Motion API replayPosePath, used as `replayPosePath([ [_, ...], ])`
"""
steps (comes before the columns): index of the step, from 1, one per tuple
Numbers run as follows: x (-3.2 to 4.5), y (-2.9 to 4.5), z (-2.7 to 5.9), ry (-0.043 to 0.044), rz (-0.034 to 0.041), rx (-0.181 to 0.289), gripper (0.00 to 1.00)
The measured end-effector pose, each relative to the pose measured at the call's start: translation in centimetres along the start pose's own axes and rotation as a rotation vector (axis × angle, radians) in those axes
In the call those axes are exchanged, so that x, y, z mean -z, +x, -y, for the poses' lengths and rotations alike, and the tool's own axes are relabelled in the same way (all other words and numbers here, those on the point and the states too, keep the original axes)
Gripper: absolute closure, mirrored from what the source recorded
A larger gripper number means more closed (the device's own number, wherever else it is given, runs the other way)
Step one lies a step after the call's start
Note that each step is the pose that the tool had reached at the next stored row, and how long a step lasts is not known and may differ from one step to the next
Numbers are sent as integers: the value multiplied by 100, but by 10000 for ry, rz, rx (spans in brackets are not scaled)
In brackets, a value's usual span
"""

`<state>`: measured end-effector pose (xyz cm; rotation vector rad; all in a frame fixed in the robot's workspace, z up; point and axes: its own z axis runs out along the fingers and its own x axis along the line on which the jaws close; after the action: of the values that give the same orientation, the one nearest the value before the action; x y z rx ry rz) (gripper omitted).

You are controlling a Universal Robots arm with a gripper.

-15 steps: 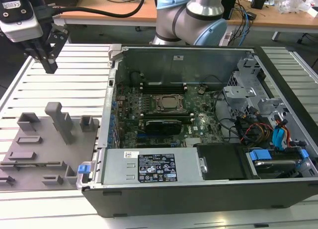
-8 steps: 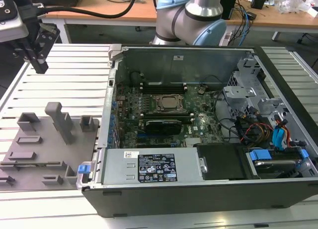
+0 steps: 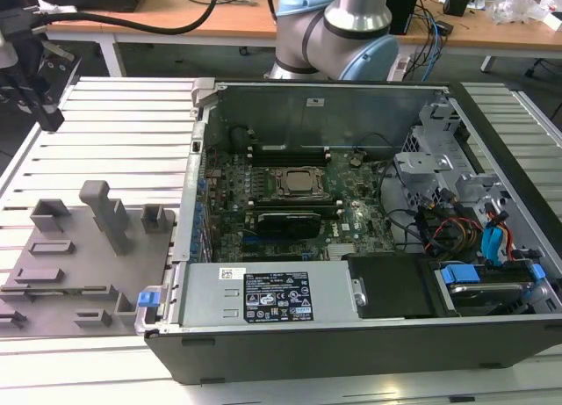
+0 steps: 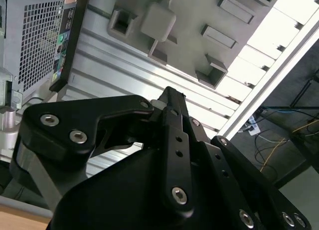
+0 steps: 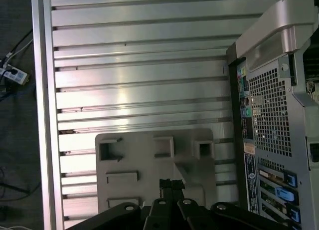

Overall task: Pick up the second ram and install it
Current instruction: 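Reach for the second ram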

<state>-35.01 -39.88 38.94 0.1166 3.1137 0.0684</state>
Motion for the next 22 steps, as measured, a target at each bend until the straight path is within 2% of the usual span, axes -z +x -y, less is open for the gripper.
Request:
replayPosePath([
  [4, -3, 79, 6, 3, 0, 0, 89],
  [11, -2, 85, 20, 3, 0, 1, 89],
  [13, -4, 103, 80, 3, 0, 0, 89],
  [22, -7, 138, 222, 2, 0, 1, 89],
])
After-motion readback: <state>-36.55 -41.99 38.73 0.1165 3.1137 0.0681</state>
